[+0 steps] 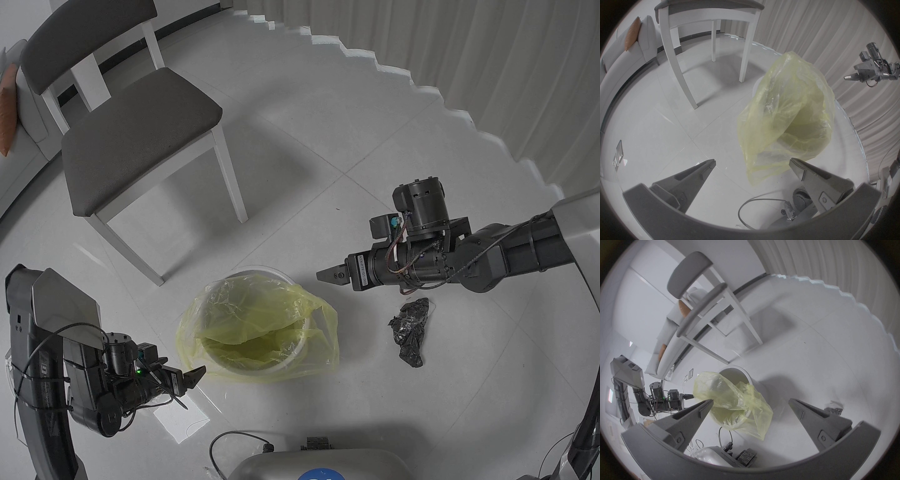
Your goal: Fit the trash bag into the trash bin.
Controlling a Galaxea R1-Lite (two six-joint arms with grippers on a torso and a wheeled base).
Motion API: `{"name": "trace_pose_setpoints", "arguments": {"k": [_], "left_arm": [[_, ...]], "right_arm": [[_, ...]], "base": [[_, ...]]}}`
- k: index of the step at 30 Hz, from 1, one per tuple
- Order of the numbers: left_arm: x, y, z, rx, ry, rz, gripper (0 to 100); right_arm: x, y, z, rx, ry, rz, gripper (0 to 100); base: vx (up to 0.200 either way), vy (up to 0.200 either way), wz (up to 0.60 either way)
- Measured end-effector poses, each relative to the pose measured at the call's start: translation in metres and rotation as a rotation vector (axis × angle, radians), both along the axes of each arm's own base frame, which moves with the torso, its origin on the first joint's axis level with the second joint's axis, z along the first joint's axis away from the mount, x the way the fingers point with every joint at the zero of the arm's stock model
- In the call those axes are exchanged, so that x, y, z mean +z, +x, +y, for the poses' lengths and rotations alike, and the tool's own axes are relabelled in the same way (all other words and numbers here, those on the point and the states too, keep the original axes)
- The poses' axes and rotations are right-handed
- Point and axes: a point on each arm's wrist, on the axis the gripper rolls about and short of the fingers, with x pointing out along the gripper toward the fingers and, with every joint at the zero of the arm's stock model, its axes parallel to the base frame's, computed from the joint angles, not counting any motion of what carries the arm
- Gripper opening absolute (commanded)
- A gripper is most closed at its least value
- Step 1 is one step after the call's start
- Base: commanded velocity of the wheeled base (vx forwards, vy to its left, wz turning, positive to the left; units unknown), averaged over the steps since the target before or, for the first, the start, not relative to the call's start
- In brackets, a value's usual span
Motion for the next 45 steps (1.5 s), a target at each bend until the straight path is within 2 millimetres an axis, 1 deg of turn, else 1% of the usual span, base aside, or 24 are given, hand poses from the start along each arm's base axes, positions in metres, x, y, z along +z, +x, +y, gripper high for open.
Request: {"name": "trace_pose_setpoints", "arguments": {"k": [4, 9, 12, 19, 23, 27, 32, 37, 40, 43, 45], "left_arm": [[0.004, -0.003, 0.000, 0.001, -0.002, -0.001, 100], [0.008, -0.005, -0.001, -0.002, -0.003, -0.008, 100], [0.010, -0.006, -0.001, -0.004, -0.004, -0.013, 100], [0.014, -0.007, -0.002, -0.007, -0.005, -0.025, 100], [0.016, -0.010, -0.002, -0.009, -0.005, -0.021, 100], [0.018, -0.013, -0.002, -0.008, -0.008, -0.020, 100], [0.022, -0.015, -0.003, 0.001, -0.027, -0.023, 100], [0.029, -0.017, -0.004, -0.013, -0.058, -0.030, 100], [0.033, -0.018, -0.005, -0.014, -0.079, -0.039, 100], [0.038, -0.017, -0.006, -0.015, -0.096, -0.058, 100], [0.042, -0.016, -0.007, -0.017, -0.103, -0.075, 100]], "right_arm": [[-0.001, 0.001, 0.003, 0.046, 0.008, -0.027, 100], [-0.006, 0.010, 0.007, 0.136, 0.024, -0.122, 100], [-0.014, 0.016, 0.009, 0.168, 0.034, -0.154, 100], [-0.040, 0.026, 0.013, 0.229, 0.026, -0.160, 100], [-0.049, 0.030, 0.016, 0.288, 0.042, -0.190, 100], [-0.057, 0.033, 0.018, 0.317, 0.059, -0.219, 100], [-0.070, 0.034, 0.019, 0.326, 0.052, -0.203, 100], [-0.080, 0.031, 0.018, 0.341, 0.023, -0.195, 100], [-0.076, 0.027, 0.012, 0.339, 0.017, -0.198, 100], [-0.066, 0.019, 0.004, 0.332, 0.016, -0.205, 100], [-0.055, 0.011, -0.004, 0.325, 0.019, -0.215, 100]], "base": [[0.000, 0.000, 0.00], [0.000, 0.000, 0.00], [0.000, 0.000, 0.00], [0.000, 0.000, 0.00], [0.000, 0.000, 0.00], [0.000, 0.000, 0.00], [0.000, 0.000, 0.00], [0.000, 0.000, 0.00], [0.000, 0.000, 0.00], [0.000, 0.000, 0.00], [0.000, 0.000, 0.00]]}}
